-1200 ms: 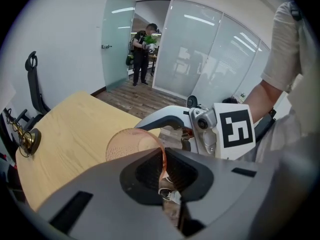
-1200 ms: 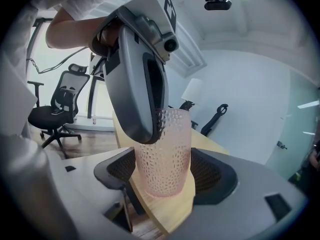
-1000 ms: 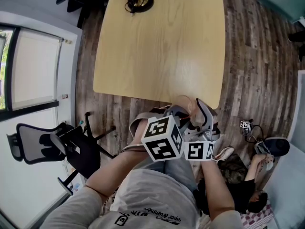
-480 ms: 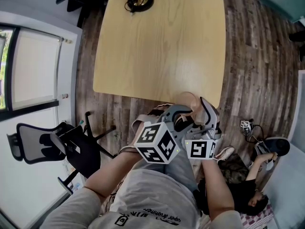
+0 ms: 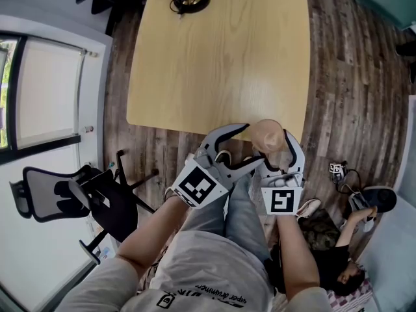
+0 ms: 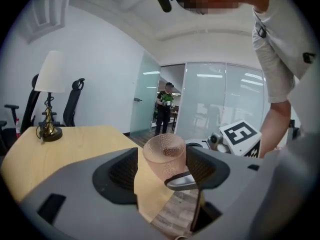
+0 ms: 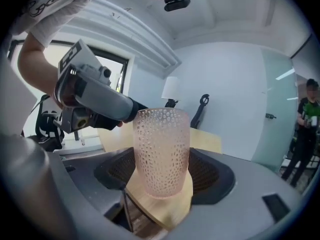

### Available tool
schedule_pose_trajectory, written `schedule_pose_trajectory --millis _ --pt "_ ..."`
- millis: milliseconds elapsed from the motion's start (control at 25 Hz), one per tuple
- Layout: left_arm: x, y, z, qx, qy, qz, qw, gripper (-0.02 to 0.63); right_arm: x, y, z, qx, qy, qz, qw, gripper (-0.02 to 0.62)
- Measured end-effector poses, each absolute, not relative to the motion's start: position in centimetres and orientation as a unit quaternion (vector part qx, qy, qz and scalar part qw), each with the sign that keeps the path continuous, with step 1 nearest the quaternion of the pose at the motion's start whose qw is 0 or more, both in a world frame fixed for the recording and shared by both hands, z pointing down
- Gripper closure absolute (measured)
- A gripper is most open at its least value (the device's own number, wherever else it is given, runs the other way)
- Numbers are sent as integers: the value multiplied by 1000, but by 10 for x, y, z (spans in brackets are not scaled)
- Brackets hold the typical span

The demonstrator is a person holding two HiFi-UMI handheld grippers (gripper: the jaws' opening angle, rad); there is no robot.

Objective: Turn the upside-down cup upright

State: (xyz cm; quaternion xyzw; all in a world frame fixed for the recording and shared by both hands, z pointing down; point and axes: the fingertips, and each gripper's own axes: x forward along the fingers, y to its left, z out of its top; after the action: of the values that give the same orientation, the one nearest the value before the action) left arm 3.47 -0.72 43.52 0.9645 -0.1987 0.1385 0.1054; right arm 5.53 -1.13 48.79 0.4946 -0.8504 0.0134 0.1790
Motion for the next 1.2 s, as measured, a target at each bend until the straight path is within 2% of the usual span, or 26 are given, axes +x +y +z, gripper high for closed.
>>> schedule_pose_trajectory --millis 120,320,1200 --pt "37 -14 442 966 -196 107 131 290 57 -14 485 509 -850 42 132 276" --pt "43 -10 449 972 -168 89 137 287 56 -17 484 509 -853 60 102 276" --pt "54 -17 476 973 -155 97 143 288 57 -28 535 494 -848 106 157 276"
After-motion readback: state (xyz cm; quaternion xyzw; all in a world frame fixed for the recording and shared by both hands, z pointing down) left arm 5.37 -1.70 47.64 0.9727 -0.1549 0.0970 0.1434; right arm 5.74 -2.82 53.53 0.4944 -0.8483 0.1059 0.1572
